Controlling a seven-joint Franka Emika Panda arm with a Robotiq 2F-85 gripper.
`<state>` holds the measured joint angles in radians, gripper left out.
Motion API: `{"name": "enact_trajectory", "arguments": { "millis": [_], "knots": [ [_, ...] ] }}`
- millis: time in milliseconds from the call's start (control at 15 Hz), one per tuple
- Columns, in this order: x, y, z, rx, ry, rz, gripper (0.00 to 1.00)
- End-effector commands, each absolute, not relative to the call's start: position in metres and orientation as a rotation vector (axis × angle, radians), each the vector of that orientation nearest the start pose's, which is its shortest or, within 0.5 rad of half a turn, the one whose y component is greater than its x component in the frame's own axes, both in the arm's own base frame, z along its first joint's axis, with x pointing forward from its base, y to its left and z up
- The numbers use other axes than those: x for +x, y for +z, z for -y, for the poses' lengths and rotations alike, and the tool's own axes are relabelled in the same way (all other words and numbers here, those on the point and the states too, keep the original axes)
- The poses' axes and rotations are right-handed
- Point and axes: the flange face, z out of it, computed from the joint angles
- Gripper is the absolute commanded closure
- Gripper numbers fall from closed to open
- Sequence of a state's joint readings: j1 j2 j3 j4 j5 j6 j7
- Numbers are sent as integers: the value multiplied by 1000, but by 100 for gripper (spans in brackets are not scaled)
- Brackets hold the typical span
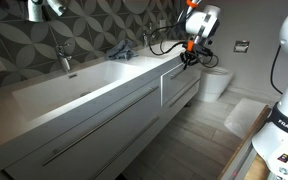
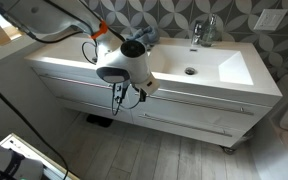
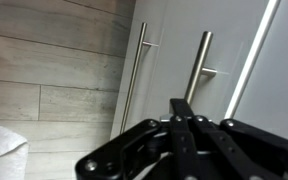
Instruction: Close the open drawer
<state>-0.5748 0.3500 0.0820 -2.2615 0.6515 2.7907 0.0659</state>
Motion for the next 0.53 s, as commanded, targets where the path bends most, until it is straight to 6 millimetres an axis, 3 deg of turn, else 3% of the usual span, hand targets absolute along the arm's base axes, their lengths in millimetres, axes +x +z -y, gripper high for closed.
{"name": "enact_trajectory", "arguments": {
  "millis": [0, 133, 200, 333, 467],
  "knots": [
    [423, 238, 287, -2517, -201, -1470, 100],
    [396, 253, 284, -2609, -171, -1379, 97],
    [384, 263, 282, -2654, -171, -1342, 72],
    [361, 282, 273, -2732, -179, -1276, 68],
    [345, 302, 261, -2822, -195, -1197, 55]
  ]
}}
